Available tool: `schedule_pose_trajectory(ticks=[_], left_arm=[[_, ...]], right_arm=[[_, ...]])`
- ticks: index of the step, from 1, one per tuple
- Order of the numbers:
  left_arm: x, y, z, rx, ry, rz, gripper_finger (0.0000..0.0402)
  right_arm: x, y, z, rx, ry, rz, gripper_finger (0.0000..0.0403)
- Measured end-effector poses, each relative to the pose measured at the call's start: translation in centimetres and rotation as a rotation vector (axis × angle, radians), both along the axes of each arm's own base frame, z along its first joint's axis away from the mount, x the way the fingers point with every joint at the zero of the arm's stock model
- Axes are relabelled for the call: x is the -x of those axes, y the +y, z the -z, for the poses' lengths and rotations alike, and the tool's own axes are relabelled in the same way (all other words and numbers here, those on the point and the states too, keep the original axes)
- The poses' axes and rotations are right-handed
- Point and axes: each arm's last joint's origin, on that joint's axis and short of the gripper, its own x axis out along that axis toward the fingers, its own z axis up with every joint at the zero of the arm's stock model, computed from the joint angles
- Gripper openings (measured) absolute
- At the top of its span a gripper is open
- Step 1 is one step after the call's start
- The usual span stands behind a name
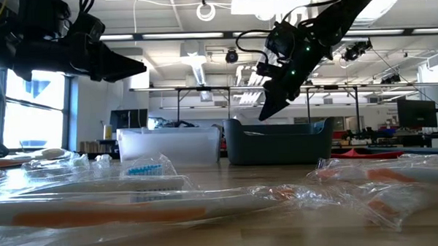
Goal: Pick & Place Toothbrushes
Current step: Put the orange toothbrush into the blue bin, then put the purple toothbrush into the transparent bin
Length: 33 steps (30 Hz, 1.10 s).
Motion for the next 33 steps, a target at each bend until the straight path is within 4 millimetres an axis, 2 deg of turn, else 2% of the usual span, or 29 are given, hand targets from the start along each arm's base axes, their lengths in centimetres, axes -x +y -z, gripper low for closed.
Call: schedule_pose_trajectory(ticks=[6,10,16,22,27,33], left_arm=[[0.0,0.0,0.0,0.0,0.0,0.0,0.0171],[0.0,0.0,0.0,0.0,0.0,0.001,0.0171],[0.0,0.0,0.0,0.001,0.002,0.0,0.0171],[0.0,0.0,0.1,0.005,0.011,0.001,0.0171],[0.0,0.0,0.3,0.014,0.028,0.001,0.0171],[0.0,0.0,0.3,0.021,0.026,0.001,0.0171]], right_arm=[[0.0,0.0,0.0,-0.001,-0.001,0.005,0.0105],[0.1,-0.1,-0.1,0.034,0.017,0.075,0.0105],[0.4,0.4,-1.6,0.079,-0.017,0.093,0.0105],[0.5,2.5,-4.3,0.037,-0.154,0.123,0.0105],[1.0,5.0,-6.0,-0.094,-0.235,0.161,0.0105],[2.3,8.2,-7.2,-0.288,-0.244,0.167,0.0105]])
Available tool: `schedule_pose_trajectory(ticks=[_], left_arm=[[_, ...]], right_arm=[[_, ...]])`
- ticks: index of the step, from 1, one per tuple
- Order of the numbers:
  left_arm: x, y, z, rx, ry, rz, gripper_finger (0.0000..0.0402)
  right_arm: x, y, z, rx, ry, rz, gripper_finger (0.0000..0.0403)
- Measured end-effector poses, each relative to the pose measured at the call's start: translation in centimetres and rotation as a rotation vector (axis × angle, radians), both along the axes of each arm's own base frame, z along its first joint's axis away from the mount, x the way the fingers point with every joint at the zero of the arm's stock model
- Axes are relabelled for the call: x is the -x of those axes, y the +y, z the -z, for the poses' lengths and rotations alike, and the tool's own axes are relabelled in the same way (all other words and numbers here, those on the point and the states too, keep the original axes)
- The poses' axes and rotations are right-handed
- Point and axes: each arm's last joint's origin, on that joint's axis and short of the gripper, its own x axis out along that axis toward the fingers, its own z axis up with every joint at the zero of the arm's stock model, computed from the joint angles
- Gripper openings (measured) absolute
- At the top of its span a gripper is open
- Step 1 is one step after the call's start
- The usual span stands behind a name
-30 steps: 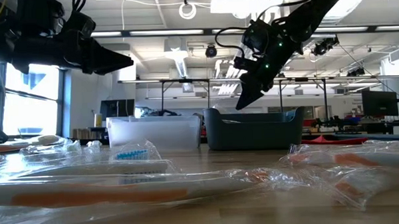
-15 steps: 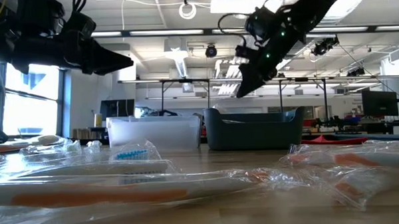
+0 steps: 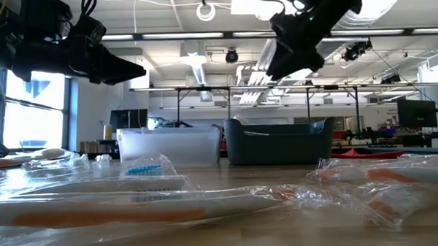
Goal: Pick & Place Toothbrushes
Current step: Put the purple toothbrush into the transparent bin
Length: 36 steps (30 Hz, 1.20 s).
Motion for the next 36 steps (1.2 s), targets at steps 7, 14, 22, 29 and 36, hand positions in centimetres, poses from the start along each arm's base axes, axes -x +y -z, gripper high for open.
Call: schedule_pose_trajectory(ticks=[7,14,22,29,36], left_arm=[[0.0,0.0,0.0,0.0,0.0,0.0,0.0171],[0.0,0.0,0.0,0.001,-0.001,0.0,0.0171],[0.0,0.0,0.0,0.001,-0.001,0.0,0.0171],[0.0,0.0,0.0,0.001,-0.001,0.0,0.0171],[0.0,0.0,0.0,0.001,-0.001,0.0,0.0171]], right_arm=[[0.7,3.2,0.2,-0.271,0.038,-0.027,0.0105],[1.9,6.0,1.3,-0.498,0.217,0.022,0.0105],[3.2,8.9,2.1,-0.596,0.397,0.169,0.0105],[3.9,10.8,2.4,-0.579,0.445,0.276,0.0105],[4.6,12.4,2.6,-0.591,0.456,0.45,0.0105]])
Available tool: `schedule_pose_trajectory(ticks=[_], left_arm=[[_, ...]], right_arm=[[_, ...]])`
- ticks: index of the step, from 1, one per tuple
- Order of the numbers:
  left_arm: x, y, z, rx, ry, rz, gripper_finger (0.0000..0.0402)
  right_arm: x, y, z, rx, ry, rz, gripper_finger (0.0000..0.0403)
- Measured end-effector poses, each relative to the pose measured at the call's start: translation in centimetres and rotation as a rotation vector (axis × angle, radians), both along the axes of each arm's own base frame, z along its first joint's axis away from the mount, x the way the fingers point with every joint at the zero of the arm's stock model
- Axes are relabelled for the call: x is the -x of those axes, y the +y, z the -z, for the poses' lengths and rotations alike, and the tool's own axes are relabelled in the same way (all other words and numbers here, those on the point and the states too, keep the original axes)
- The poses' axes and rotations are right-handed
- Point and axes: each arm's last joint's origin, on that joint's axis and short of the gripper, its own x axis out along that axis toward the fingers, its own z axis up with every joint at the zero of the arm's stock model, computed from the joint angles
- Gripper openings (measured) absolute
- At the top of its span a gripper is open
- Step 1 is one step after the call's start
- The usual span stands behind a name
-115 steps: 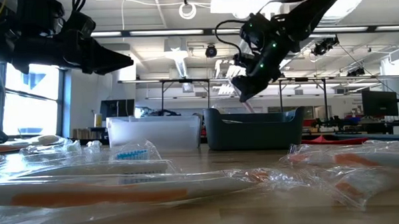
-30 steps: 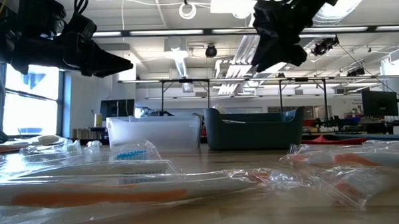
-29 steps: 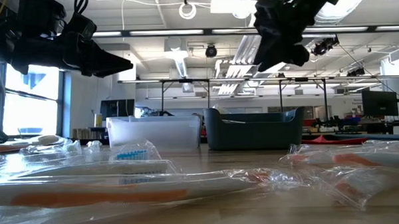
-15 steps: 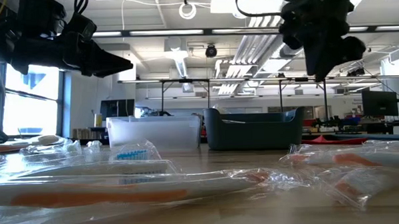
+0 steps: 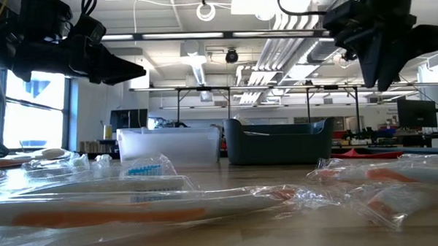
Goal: Pick & Place Toothbrushes
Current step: Put the purple toothbrush into the transparent bin
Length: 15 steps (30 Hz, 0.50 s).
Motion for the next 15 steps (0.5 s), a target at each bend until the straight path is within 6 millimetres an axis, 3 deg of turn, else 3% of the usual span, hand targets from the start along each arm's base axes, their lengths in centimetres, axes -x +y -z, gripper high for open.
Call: schedule_pose_trajectory(ticks=[7,15], left_arm=[[0.0,0.0,0.0,0.0,0.0,0.0,0.0171],[0.0,0.0,0.0,0.001,0.002,0.0,0.0171]], right_arm=[[0.4,1.8,0.1,0.004,0.001,0.053,0.0105],[0.1,3.5,1.4,0.003,0.077,0.091,0.0105]])
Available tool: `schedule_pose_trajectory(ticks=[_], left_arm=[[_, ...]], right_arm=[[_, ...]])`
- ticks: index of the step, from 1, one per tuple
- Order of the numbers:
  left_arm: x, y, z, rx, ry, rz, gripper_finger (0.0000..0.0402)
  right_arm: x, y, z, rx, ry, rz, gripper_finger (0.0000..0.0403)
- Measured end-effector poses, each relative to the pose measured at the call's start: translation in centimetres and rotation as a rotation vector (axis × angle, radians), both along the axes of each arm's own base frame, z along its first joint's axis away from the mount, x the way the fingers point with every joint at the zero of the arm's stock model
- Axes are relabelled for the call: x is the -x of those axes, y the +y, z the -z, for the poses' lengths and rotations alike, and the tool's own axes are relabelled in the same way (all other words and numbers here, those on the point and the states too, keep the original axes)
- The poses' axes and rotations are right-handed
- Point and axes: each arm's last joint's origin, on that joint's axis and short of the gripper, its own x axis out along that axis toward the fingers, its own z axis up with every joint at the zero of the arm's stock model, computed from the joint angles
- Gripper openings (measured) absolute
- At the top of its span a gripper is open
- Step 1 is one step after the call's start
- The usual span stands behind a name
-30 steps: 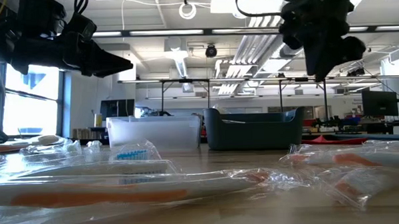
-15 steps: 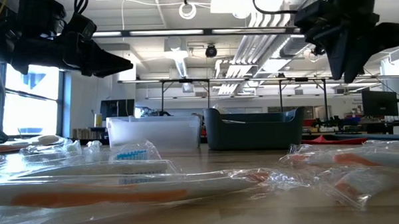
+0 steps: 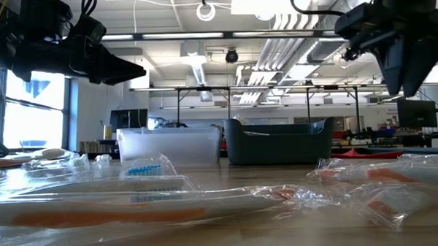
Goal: Pick & Place Toothbrushes
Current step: Put the purple toothbrush into the transparent bin
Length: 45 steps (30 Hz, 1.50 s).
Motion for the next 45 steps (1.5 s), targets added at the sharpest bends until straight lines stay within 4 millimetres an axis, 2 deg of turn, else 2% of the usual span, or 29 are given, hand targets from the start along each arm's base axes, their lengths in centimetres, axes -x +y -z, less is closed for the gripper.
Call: schedule_pose_trajectory(ticks=[8,15,27,45], left_arm=[[0.0,0.0,0.0,0.001,0.002,0.0,0.0171],[0.0,0.0,0.0,0.001,0.002,0.0,0.0171],[0.0,0.0,0.1,0.004,0.006,-0.001,0.0171],[0.0,0.0,0.1,0.003,0.005,0.0,0.0171]], right_arm=[[-0.9,1.4,2.5,-0.002,0.129,-0.016,0.0105],[-1.0,1.8,4.0,-0.059,0.281,-0.013,0.0105],[-0.8,2.5,4.1,-0.033,0.269,-0.041,0.0105],[0.8,6.0,4.1,0.012,0.224,0.123,0.0105]])
